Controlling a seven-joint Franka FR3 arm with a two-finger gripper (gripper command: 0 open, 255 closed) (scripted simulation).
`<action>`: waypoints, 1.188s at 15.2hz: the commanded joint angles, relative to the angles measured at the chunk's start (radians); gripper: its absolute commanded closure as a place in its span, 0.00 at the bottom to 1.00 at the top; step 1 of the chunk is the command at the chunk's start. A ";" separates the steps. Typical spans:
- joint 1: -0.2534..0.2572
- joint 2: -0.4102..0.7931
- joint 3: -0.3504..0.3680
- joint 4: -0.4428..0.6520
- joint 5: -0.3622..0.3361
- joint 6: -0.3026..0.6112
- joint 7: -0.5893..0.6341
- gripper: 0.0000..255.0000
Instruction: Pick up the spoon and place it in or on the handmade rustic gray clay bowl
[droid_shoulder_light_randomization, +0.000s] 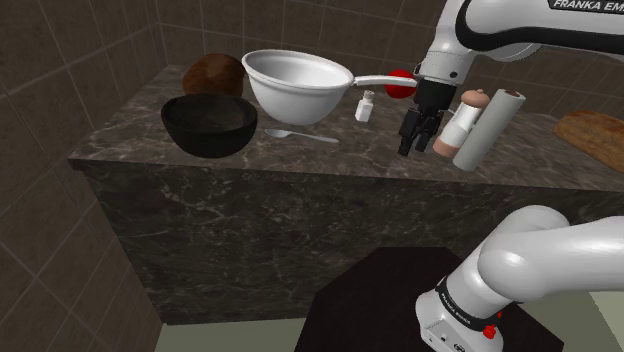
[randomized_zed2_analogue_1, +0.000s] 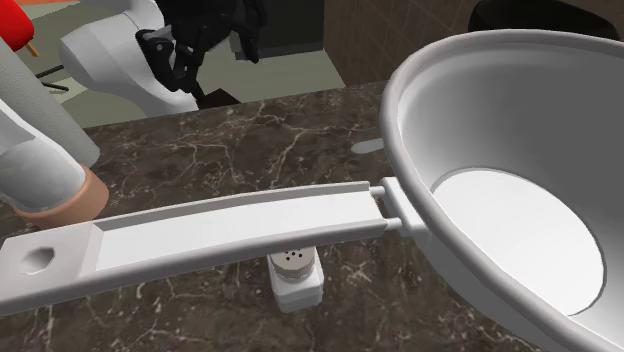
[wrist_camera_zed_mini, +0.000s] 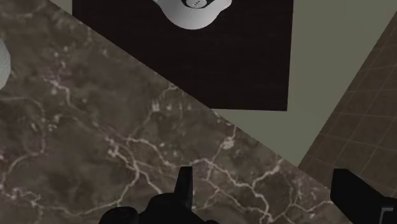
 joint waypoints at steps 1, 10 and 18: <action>0.000 0.000 0.000 0.000 0.000 0.000 0.000 0.00; 0.145 0.233 0.007 0.117 -0.081 0.285 -0.363 0.00; 0.261 0.387 0.041 0.219 -0.124 0.501 -0.649 0.00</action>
